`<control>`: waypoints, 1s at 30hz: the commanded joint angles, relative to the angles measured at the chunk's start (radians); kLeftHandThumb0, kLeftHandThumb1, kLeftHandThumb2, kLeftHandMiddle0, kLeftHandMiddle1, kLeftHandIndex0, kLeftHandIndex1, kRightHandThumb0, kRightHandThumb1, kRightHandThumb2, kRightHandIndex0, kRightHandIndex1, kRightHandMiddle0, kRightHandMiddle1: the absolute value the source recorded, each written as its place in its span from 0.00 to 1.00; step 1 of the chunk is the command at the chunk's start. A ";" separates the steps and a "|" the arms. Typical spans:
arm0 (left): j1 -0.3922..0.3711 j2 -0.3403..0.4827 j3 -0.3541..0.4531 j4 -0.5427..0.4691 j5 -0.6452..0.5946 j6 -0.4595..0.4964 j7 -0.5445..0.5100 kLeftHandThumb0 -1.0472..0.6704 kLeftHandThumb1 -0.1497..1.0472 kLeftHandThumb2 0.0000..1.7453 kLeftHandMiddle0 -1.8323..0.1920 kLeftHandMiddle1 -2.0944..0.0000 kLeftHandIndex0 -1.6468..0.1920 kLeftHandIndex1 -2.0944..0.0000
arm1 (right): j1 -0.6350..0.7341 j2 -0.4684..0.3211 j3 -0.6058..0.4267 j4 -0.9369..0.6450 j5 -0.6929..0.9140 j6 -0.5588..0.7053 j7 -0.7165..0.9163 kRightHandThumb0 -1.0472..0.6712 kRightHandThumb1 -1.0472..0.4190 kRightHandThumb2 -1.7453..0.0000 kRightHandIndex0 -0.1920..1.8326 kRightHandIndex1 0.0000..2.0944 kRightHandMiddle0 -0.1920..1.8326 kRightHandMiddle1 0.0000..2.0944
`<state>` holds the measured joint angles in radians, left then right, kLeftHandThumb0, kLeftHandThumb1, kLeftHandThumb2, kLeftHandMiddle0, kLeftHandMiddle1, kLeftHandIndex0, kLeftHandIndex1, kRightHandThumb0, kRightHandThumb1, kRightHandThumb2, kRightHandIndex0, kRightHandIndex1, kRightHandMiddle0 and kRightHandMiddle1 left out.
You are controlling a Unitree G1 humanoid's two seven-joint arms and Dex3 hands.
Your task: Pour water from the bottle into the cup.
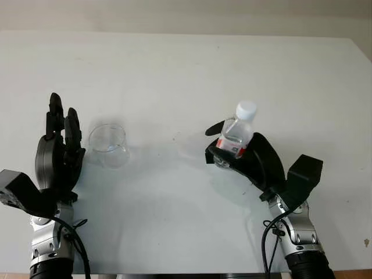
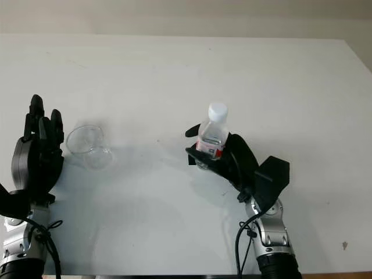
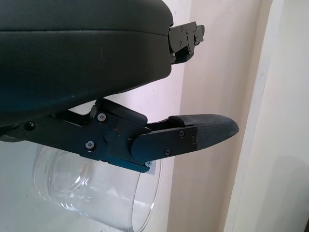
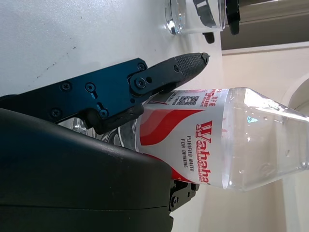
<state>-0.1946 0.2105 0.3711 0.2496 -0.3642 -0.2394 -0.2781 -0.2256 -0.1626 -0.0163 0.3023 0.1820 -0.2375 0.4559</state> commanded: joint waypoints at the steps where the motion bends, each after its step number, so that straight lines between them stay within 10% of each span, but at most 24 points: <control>1: 0.009 0.000 0.003 0.019 -0.001 -0.007 -0.001 0.20 1.00 0.32 0.98 0.97 0.99 0.97 | 0.019 -0.005 -0.005 0.010 0.000 -0.024 0.010 0.29 0.02 0.97 0.13 0.66 0.15 0.56; 10: 0.008 0.001 0.008 0.028 -0.011 -0.009 -0.014 0.20 1.00 0.32 0.99 0.97 0.99 0.97 | 0.019 -0.050 0.003 0.021 -0.074 -0.099 0.004 0.22 0.05 0.97 0.14 0.04 0.14 0.08; 30: 0.011 0.003 0.010 0.033 -0.017 -0.021 -0.025 0.21 1.00 0.32 0.99 0.97 0.99 0.97 | -0.010 -0.094 -0.017 0.118 -0.057 -0.201 0.043 0.06 0.05 0.97 0.00 0.00 0.00 0.00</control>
<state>-0.2003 0.2116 0.3764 0.2649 -0.3803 -0.2516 -0.2985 -0.2502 -0.2477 -0.0216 0.4098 0.1114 -0.4379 0.4937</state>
